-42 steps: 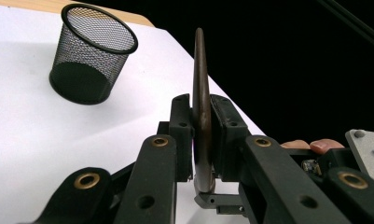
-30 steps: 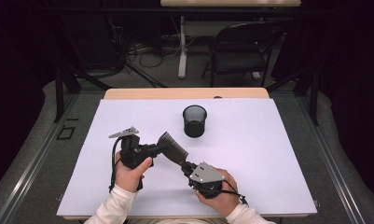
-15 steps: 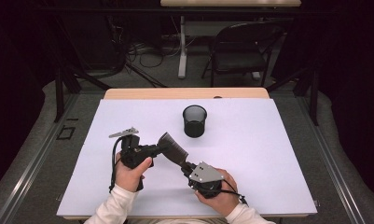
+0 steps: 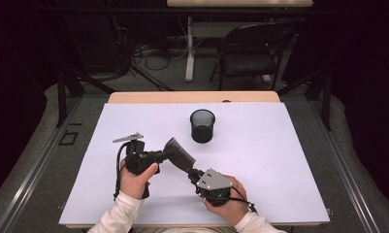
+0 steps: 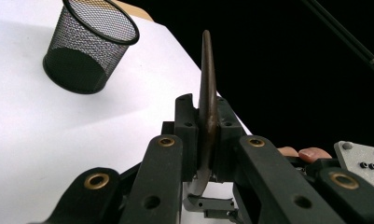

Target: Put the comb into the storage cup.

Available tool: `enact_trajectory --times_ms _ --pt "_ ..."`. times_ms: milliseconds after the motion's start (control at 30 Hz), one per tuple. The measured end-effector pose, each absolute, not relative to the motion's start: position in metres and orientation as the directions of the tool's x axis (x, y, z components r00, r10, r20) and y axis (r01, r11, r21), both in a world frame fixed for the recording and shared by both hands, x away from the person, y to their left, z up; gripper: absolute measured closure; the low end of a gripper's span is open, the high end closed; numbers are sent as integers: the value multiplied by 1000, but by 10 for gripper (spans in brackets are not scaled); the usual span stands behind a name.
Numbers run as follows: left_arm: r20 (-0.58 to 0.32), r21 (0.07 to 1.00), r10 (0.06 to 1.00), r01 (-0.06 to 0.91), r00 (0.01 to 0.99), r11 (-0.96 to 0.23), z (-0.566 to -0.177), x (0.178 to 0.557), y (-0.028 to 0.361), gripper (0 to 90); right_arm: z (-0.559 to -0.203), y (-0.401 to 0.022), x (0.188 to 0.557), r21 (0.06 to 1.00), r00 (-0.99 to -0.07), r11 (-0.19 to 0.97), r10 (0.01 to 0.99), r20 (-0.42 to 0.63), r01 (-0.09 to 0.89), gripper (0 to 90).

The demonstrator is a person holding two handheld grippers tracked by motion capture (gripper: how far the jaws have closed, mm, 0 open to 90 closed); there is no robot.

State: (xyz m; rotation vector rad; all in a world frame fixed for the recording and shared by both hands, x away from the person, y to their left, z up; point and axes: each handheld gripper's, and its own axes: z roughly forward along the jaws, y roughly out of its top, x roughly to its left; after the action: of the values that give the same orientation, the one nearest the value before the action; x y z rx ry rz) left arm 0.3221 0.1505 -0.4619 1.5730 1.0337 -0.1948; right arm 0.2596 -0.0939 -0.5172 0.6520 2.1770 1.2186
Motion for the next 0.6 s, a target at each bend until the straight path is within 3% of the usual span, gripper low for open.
enact_trajectory --times_ms 600 --pt "-660 686 505 720 556 104 -463 325 153 837 -520 -92 260 866 -731 479 642 -232 146 688"
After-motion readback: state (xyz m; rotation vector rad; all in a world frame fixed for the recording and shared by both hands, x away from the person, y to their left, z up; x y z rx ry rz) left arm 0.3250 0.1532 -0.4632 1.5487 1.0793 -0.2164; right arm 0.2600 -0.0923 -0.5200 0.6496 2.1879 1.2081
